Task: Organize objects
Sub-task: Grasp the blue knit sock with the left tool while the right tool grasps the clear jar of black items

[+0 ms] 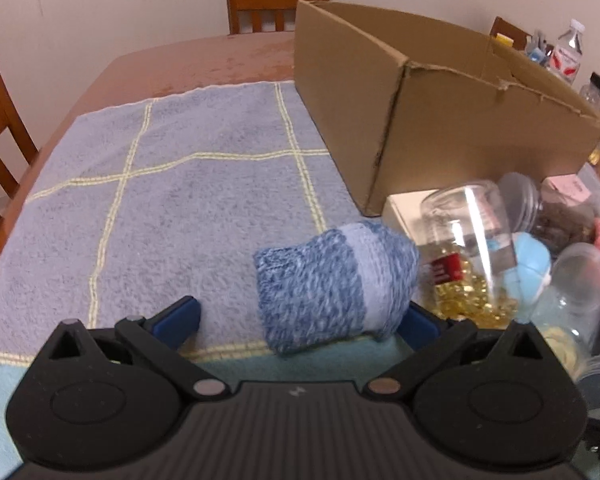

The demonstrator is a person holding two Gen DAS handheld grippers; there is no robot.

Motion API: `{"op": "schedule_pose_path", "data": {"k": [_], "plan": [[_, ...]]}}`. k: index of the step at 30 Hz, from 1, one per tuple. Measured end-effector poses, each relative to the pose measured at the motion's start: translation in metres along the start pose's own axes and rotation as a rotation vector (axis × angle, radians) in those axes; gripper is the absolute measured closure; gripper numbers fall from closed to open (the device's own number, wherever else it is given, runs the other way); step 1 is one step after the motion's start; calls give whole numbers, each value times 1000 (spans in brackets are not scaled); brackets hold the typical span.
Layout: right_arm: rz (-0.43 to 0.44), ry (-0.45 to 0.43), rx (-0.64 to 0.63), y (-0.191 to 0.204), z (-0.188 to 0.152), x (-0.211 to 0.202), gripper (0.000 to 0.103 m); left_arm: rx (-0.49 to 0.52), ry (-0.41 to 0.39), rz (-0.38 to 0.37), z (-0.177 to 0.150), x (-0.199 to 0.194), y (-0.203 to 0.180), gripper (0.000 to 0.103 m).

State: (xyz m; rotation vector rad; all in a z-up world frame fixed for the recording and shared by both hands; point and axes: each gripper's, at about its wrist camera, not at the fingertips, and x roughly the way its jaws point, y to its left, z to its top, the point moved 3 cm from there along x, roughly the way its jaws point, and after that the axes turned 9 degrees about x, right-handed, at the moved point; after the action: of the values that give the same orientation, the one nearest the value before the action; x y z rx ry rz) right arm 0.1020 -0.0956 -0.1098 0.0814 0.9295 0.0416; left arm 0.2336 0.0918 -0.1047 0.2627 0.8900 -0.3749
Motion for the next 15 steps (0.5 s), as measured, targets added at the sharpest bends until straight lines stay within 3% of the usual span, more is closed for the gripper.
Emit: {"op": "schedule_pose_path", "data": {"k": [5,15], "plan": [[-11,-25,17,1,-4,-1,0,68,-2,-8,-3,-2,2,0],[-24,-26,31,8,4,3,0,53,-34,12,12,13,-11,1]]}}
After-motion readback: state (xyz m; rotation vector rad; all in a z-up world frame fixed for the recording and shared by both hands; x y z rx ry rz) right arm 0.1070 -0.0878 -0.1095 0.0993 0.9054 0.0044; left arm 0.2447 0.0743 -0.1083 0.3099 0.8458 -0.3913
